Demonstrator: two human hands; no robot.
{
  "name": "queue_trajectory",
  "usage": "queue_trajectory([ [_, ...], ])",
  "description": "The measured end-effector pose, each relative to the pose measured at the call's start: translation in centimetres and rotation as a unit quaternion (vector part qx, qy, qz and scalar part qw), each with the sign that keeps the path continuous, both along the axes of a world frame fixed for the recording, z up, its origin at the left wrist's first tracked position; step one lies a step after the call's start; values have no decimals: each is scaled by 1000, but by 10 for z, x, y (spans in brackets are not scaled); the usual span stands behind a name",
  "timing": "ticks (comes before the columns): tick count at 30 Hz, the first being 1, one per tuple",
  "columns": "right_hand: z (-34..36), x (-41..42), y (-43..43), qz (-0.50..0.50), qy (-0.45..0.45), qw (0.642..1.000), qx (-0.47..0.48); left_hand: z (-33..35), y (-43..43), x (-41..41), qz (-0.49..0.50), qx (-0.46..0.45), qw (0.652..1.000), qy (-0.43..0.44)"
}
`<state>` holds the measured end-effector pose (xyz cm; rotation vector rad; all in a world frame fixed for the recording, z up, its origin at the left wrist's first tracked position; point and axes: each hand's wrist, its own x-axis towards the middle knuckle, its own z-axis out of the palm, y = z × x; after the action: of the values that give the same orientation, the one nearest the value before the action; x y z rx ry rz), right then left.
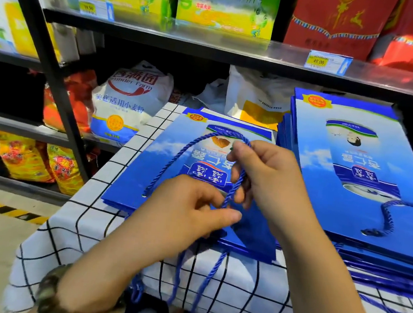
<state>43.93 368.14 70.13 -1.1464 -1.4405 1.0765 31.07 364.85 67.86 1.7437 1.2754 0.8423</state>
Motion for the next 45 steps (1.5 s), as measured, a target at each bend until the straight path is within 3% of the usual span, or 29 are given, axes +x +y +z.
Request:
queue_trajectory([
  [3, -1, -3, 5, -5, -39, 999, 3, -2, 8, 1, 16, 26, 997, 72],
  [6, -11, 11, -5, -58, -175, 980, 77, -3, 15, -2, 18, 5, 999, 37],
  [10, -29, 34, -41, -68, -261, 950, 158, -7, 20, -3, 9, 5, 999, 35],
  [14, -52, 43, -51, -135, -157, 970, 130, -10, 22, 7, 22, -5, 1000, -14],
  [16, -49, 44, -51, -171, -196, 943, 209, -12, 23, 11, 45, 23, 999, -4],
  [18, -45, 44, -48, -142, -253, 920, 265, -12, 22, 11, 44, 38, 998, 7],
  [20, -47, 40, -44, -82, -269, 928, 246, -12, 21, 10, 25, 25, 999, -16],
  [27, -48, 34, -32, -18, -162, 974, 155, -10, 12, 6, -1, 41, 996, -80],
  [30, -47, 36, -33, -18, -163, 977, 133, -13, 9, 2, -25, 89, 994, -52],
  [33, -47, 42, -37, -21, -285, 944, 168, -24, 6, -14, -70, 224, 961, 145],
  [35, -48, 46, -36, 1, -353, 920, 170, -30, 6, -24, -71, 257, 932, 244],
  [45, -51, 46, -33, -6, -384, 910, 156, -41, 9, -31, -59, 303, 923, 231],
])
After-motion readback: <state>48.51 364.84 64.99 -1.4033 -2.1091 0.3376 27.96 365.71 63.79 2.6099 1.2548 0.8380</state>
